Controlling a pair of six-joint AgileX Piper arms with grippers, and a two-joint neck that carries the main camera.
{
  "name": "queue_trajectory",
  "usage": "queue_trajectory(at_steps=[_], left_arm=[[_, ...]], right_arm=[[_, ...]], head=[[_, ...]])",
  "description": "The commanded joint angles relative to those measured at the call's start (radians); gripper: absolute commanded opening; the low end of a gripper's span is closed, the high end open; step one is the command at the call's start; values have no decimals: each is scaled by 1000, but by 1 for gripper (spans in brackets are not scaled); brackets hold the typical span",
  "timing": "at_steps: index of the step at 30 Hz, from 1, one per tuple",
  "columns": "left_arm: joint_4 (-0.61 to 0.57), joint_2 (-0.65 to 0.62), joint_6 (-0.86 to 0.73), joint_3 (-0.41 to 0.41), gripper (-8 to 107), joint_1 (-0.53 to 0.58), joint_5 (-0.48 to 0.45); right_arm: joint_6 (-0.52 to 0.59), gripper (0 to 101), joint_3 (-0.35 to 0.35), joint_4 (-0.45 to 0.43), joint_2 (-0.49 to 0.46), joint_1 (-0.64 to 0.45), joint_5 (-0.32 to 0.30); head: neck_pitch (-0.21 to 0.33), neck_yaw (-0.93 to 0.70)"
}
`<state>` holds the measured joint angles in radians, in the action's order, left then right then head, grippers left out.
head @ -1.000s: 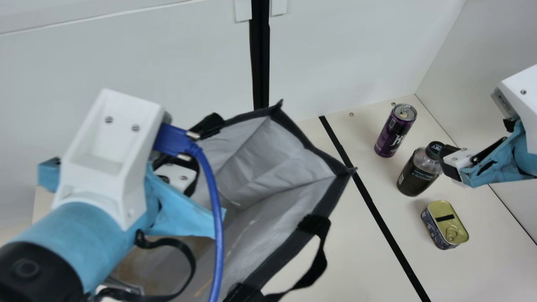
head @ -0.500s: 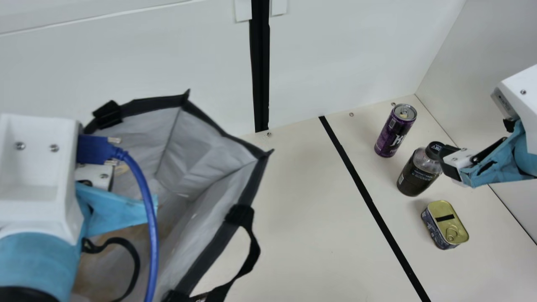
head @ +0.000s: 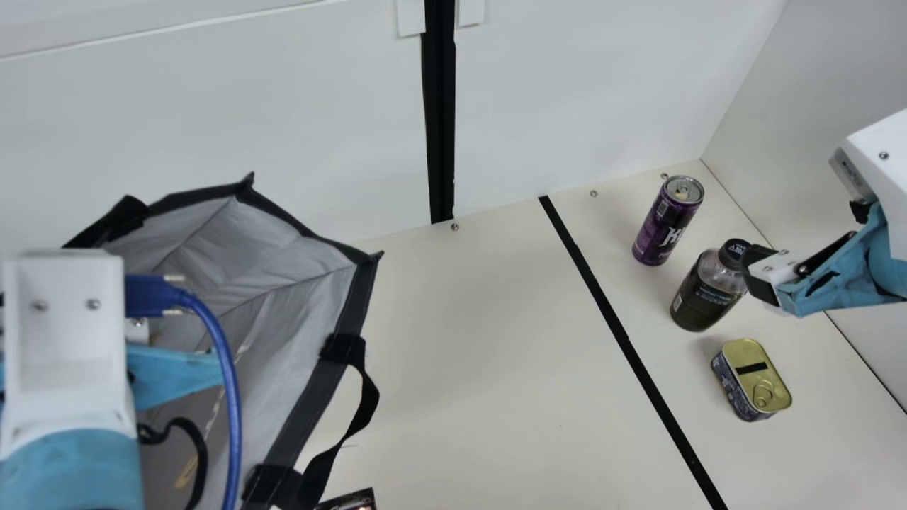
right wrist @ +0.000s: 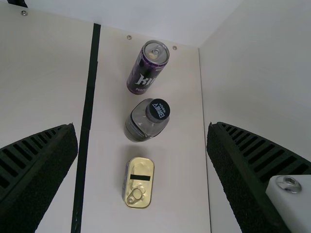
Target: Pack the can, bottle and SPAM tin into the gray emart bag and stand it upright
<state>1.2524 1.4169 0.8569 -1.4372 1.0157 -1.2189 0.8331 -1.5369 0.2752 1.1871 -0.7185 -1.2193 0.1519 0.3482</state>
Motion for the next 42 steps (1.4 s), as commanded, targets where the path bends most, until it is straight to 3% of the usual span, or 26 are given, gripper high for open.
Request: queue_trajectory(at_steps=[1, 15, 19, 28, 42], left_arm=[[-5, 0, 20, 28, -8, 5, -1], [-136, 36, 145, 138, -8, 99, -1], [-188, 45, 163, 137, -8, 137, -1], [-440, 47, 153, 67, -8, 208, -1], [-736, 16, 49, 123, -8, 68, 192]], right_arm=[[0, 95, 0, 0, 0, 0, 0], [0, 95, 0, 0, 0, 0, 0], [0, 95, 0, 0, 0, 0, 0], [0, 95, 0, 0, 0, 0, 0], [0, 95, 0, 0, 0, 0, 0]], head=[[23, 1], [23, 1], [23, 1], [23, 1], [23, 1]])
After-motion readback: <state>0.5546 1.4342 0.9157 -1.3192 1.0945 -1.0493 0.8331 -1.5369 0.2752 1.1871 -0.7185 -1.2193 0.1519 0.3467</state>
